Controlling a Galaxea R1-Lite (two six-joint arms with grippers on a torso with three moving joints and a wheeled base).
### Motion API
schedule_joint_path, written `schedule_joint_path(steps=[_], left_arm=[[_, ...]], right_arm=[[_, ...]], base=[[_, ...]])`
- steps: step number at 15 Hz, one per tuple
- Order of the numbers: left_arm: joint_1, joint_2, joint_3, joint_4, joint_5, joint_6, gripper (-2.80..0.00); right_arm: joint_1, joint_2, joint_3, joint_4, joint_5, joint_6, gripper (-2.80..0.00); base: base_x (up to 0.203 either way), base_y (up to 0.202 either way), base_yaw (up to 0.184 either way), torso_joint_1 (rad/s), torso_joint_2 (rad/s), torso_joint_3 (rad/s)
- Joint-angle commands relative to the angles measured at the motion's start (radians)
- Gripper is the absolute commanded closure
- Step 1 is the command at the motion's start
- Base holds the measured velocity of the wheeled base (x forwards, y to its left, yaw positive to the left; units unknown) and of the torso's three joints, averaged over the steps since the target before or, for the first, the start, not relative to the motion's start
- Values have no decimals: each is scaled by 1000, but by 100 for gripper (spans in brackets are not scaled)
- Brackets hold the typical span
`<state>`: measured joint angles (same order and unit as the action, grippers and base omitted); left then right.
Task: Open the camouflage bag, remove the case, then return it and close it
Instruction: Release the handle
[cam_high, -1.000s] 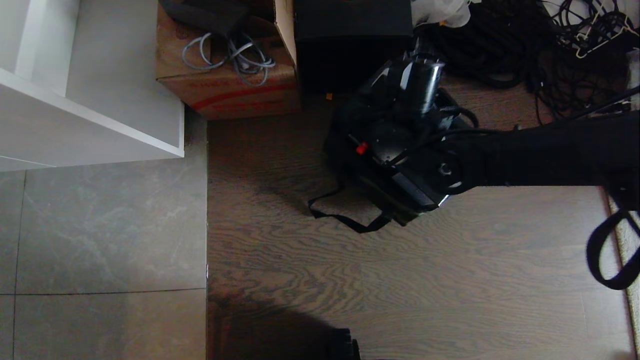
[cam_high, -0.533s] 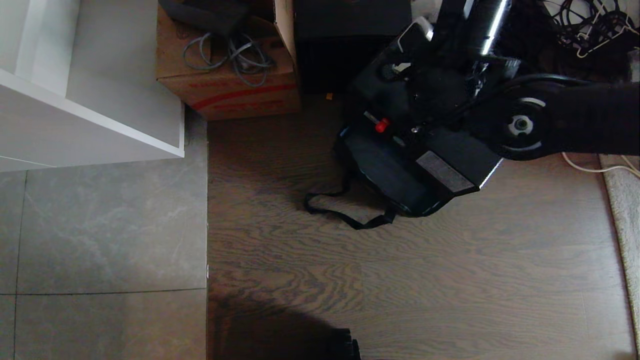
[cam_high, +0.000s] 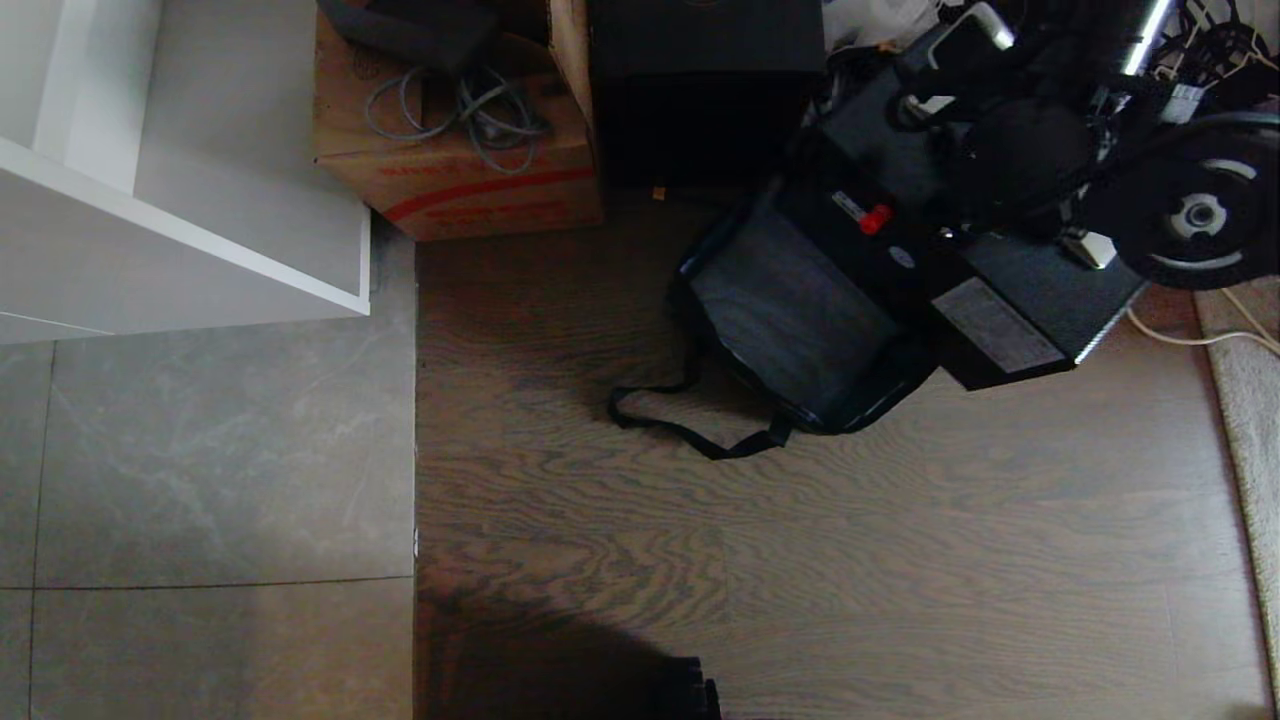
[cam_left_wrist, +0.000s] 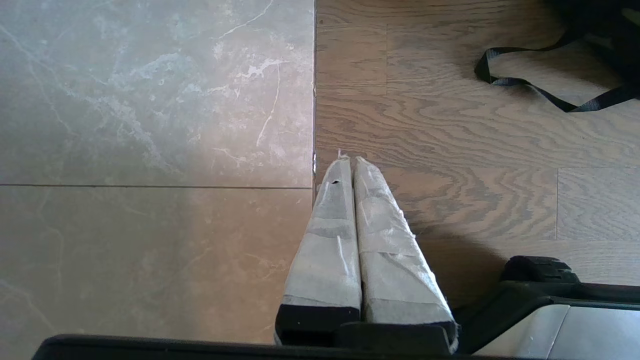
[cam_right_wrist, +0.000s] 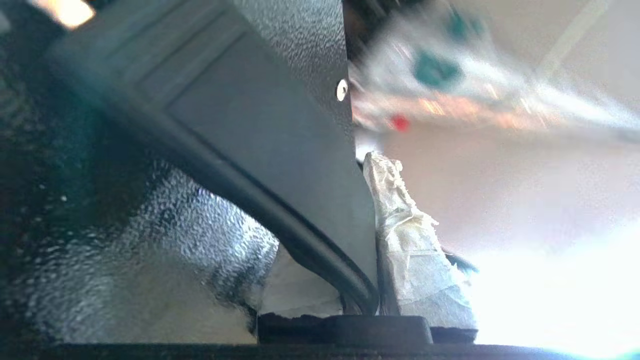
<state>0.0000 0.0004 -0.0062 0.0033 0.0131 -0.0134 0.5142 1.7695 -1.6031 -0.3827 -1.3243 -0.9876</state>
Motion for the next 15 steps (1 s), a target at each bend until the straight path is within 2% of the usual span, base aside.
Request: schedule_joint_path(steps=[1, 5, 7, 11, 15], left_arm=[[0, 0, 0, 0, 1, 0, 0], [0, 0, 0, 0, 1, 0, 0], [0, 0, 0, 0, 1, 0, 0], [0, 0, 0, 0, 1, 0, 0], [0, 0, 0, 0, 1, 0, 0]], right_arm=[[-141, -51, 58, -11, 7, 2, 0], [-376, -83, 166, -16, 51, 26, 0], [-459, -78, 232, -16, 82, 80, 0], [-524, -2, 328, -25, 111, 198, 0], [-543, 90, 332, -27, 115, 265, 0]], base=[[0, 0, 0, 0, 0, 0], [0, 0, 0, 0, 0, 0], [0, 0, 0, 0, 0, 0], [0, 0, 0, 0, 0, 0], [0, 0, 0, 0, 0, 0]])
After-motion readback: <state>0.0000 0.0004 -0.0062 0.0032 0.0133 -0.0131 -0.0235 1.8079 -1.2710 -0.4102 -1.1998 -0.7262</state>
